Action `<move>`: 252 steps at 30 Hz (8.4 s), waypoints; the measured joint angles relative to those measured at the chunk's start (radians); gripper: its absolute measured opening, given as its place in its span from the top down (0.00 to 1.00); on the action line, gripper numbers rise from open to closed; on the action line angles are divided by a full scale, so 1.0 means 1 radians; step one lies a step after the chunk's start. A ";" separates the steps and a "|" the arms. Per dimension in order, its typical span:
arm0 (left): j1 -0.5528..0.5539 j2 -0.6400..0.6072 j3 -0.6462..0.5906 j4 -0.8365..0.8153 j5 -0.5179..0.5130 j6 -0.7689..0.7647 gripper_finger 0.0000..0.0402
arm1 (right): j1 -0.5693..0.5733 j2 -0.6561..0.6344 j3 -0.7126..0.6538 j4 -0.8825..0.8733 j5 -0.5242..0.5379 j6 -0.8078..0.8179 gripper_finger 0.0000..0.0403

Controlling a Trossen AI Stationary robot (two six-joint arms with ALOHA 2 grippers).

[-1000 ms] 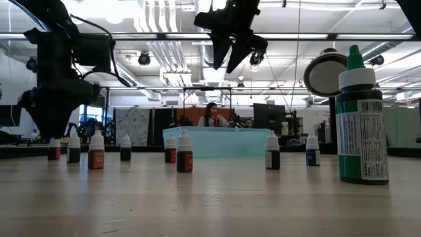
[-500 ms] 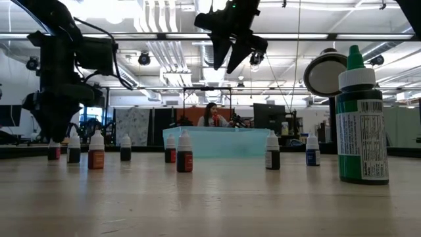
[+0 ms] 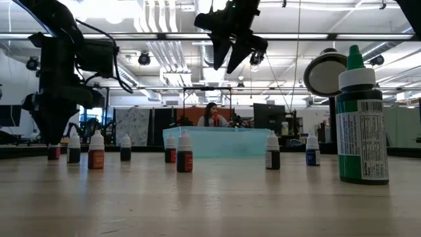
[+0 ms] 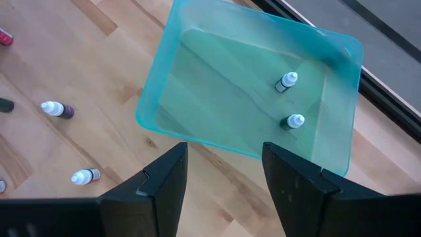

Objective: Pick & Place food coloring
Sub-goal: Put the green small food coloring into the green bin, then put the red small food coloring into the green bin

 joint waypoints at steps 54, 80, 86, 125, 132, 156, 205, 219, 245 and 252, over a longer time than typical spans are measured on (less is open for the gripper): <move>0.187 0.893 1.070 -0.082 -0.080 0.670 0.89 | 0.140 -0.153 0.002 -0.431 0.186 0.490 0.53; 0.187 0.966 1.065 0.016 -0.132 0.697 0.89 | 0.140 -0.153 -0.010 -0.430 0.186 0.490 0.53; 0.187 0.966 1.065 0.018 -0.135 0.725 0.88 | 0.140 -0.153 -0.011 -0.428 0.186 0.490 0.53; 0.132 0.617 1.117 -0.063 -0.147 0.632 0.74 | 0.139 -0.152 -0.014 -0.457 0.130 0.454 0.53; 0.132 0.550 1.114 -0.047 -0.146 0.632 0.74 | 0.140 -0.152 -0.014 -0.455 0.131 0.456 0.53; 0.132 0.539 1.112 -0.036 -0.146 0.632 0.74 | 0.169 -0.152 -0.014 -0.452 0.080 0.491 0.53; 0.132 0.539 1.112 -0.029 -0.146 0.632 0.74 | 0.395 -0.148 -0.537 -0.084 -0.314 1.010 0.53; 0.132 0.539 1.112 -0.026 -0.146 0.632 0.74 | 0.347 -0.154 -0.692 0.168 -0.315 1.000 0.53; 0.132 0.540 1.112 -0.017 -0.146 0.632 0.74 | 0.304 -0.148 -0.756 0.260 -0.315 0.931 0.55; 0.132 0.540 1.112 -0.017 -0.146 0.632 0.74 | 0.304 -0.148 -0.759 0.260 -0.315 0.925 0.63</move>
